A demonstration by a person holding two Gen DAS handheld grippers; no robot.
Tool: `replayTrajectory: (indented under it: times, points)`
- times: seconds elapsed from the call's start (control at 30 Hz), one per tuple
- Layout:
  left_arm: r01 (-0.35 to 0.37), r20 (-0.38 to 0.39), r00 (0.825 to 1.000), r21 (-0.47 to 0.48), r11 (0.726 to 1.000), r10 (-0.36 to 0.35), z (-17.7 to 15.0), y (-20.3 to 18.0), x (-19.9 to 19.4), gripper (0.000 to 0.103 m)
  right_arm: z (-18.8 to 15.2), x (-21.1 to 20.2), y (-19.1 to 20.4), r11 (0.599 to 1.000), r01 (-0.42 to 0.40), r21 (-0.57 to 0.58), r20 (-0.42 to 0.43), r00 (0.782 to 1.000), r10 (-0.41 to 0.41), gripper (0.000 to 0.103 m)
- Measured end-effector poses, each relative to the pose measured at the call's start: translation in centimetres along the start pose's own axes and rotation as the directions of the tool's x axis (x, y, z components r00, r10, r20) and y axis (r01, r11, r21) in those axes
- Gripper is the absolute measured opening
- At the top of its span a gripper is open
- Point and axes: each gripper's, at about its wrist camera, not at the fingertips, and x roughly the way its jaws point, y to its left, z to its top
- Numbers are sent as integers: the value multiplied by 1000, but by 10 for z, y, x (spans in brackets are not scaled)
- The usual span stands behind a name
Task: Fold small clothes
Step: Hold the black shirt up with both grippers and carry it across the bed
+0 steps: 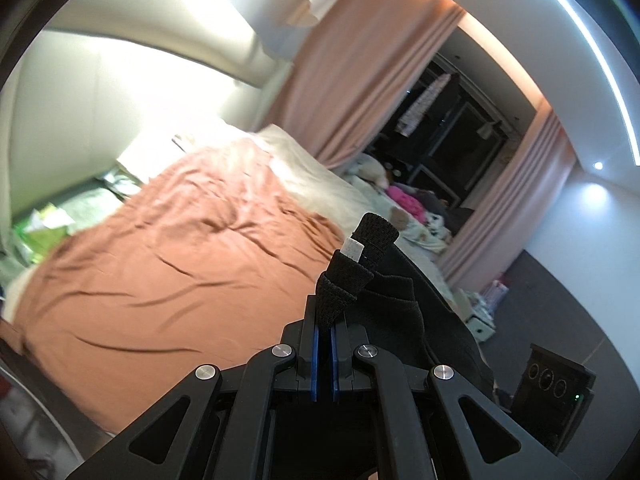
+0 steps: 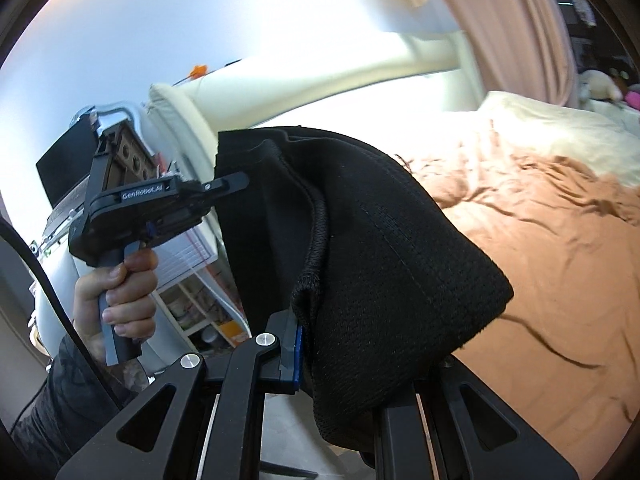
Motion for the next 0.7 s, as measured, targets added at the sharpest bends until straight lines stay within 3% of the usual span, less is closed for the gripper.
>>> replayTrajectory:
  times: [0.33, 0.7]
  points:
    - [-115, 31, 993, -10, 993, 116, 24, 68, -25, 4, -8, 38, -3, 997, -68, -29, -64, 996, 66, 8]
    - [-225, 22, 974, -15, 974, 226, 39, 118, -26, 4, -15, 47, -27, 993, -112, 22, -119, 986, 114, 8]
